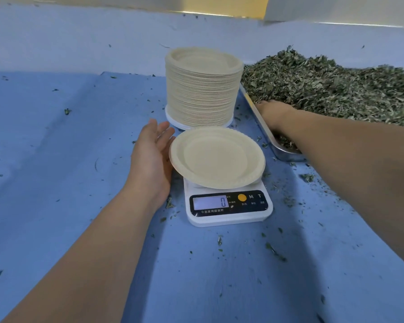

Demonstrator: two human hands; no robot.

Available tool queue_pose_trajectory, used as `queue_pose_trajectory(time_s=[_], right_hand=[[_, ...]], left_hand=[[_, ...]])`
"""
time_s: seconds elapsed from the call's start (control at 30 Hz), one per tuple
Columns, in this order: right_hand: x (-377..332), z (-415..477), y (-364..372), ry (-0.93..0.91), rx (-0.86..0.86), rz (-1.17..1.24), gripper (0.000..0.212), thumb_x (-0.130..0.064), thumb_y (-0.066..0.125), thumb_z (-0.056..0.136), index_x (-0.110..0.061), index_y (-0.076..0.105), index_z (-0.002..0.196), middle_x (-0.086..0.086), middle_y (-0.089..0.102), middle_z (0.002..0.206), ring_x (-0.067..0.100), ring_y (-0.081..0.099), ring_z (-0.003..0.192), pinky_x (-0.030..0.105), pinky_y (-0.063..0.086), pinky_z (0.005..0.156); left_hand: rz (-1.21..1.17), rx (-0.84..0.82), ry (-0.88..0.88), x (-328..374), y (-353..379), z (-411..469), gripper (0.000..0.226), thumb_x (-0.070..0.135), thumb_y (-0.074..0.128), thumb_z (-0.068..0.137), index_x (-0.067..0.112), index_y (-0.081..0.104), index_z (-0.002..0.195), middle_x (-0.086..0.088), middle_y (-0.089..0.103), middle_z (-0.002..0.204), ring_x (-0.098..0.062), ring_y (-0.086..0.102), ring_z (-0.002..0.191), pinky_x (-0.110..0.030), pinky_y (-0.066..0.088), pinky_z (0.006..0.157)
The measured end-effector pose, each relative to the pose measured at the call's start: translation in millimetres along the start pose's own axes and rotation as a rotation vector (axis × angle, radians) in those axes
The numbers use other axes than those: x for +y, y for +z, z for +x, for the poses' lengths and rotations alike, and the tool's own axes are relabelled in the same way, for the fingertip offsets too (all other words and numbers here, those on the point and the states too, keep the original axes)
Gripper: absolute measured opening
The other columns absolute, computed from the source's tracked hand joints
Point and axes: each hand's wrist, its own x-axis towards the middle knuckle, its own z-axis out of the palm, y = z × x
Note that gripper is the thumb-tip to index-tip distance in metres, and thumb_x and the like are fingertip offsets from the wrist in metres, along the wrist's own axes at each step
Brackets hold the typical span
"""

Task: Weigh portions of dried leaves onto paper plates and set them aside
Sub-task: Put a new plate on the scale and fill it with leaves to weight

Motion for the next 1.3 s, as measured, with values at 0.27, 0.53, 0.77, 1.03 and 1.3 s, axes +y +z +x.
queue_pose_trajectory(time_s=[0.27,0.53,0.77,1.03,1.3], right_hand=[[-6.5,-41.6,-11.1,0.002,-0.015,0.093,0.034,-0.008,0.042,0.102,-0.014,0.057,0.132,0.013,0.066,0.115,0.033,0.062,0.094,0.042,0.052,0.082],[-0.3,-92.3,-19.0,-0.085,-0.087,0.073,0.027,-0.017,0.043,0.104,-0.016,0.063,0.123,0.010,0.067,0.102,0.031,0.062,0.088,0.040,0.052,0.076],[12.4,-127.1,-38.0,-0.144,-0.190,0.221,0.023,-0.032,0.048,0.105,-0.028,0.069,0.098,-0.004,0.066,0.100,0.024,0.061,0.091,0.033,0.049,0.075],[8.6,-113.0,-18.0,0.025,0.452,0.221,0.038,-0.042,0.041,0.101,-0.015,0.068,0.096,0.003,0.065,0.077,0.024,0.061,0.071,0.034,0.054,0.063],[-2.7,-111.5,-1.8,0.021,-0.004,0.398,0.078,-0.069,0.013,0.100,-0.017,0.045,0.149,0.011,0.044,0.155,0.032,0.041,0.140,0.041,0.031,0.111]], left_hand=[[0.030,-0.004,0.007,0.2,-0.2,-4.0,0.044,0.046,0.042,0.107,0.019,0.058,0.137,0.000,0.062,0.139,-0.016,0.061,0.127,-0.042,0.044,0.114],[0.055,-0.025,0.036,-0.2,1.3,-9.7,0.040,0.045,0.040,0.108,0.019,0.059,0.131,0.000,0.064,0.135,-0.015,0.065,0.120,-0.034,0.052,0.096],[0.074,-0.019,0.062,0.3,-0.6,-11.6,0.036,0.044,0.041,0.108,0.021,0.061,0.127,0.001,0.064,0.134,-0.013,0.067,0.116,-0.030,0.053,0.086],[0.078,-0.021,0.052,0.4,-0.5,-12.0,0.033,0.043,0.042,0.107,0.021,0.064,0.119,0.001,0.068,0.128,-0.018,0.068,0.115,-0.034,0.054,0.095],[0.084,-0.018,0.048,0.4,0.1,-11.7,0.031,0.042,0.044,0.106,0.021,0.065,0.114,-0.002,0.066,0.131,-0.019,0.067,0.117,-0.040,0.052,0.106]])
